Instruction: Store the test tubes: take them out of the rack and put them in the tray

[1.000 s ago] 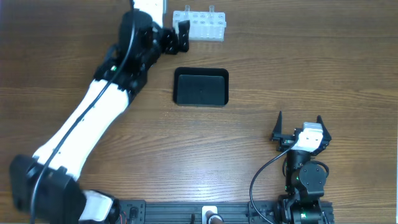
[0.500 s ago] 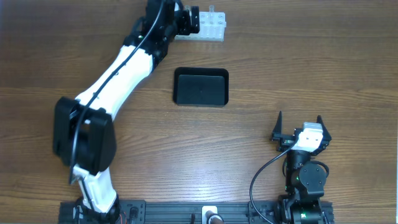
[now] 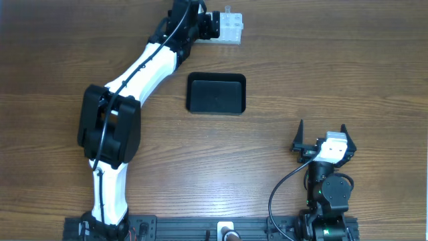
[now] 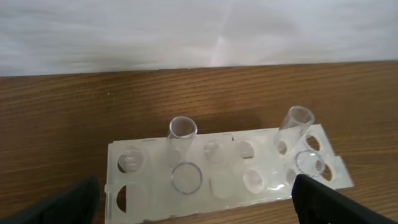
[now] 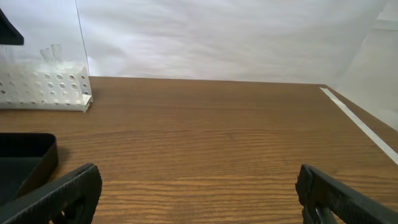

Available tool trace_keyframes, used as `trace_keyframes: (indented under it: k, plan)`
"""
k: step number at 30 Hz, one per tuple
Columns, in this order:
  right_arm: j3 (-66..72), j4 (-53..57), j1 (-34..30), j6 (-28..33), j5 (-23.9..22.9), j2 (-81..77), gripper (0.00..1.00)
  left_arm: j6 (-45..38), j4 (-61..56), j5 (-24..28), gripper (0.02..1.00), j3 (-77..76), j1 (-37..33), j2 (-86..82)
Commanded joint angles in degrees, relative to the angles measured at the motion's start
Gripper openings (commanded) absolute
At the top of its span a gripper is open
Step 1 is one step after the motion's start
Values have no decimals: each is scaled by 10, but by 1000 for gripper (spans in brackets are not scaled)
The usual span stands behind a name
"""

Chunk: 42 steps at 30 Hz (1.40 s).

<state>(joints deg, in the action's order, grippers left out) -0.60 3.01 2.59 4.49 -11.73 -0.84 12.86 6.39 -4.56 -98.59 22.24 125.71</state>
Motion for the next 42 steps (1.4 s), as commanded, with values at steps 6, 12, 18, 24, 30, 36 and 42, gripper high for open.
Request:
trace_keyframes:
  k: [6, 12, 18, 24, 30, 36, 42]
  plan:
    - [3, 2, -3, -1, 1, 5, 993, -65, -36, -7, 974, -21, 4, 26]
    - [3, 2, -3, -1, 1, 5, 991, -65, -39, -7, 950, -39, 5, 46]
    - [3, 2, -3, -1, 1, 5, 991, -65, -41, -7, 923, -39, 5, 49]
    - [3, 2, -3, -1, 1, 5, 991, -64, -41, -7, 803, -39, 5, 52]
    - [3, 2, -3, -1, 1, 5, 993, -48, -41, -7, 597, -39, 5, 52]
    - [3, 2, -3, -1, 1, 5, 993, -17, -41, -7, 529, -39, 4, 52]
    - [3, 2, -3, -1, 1, 5, 993, -17, -41, -7, 380, -39, 4, 52]
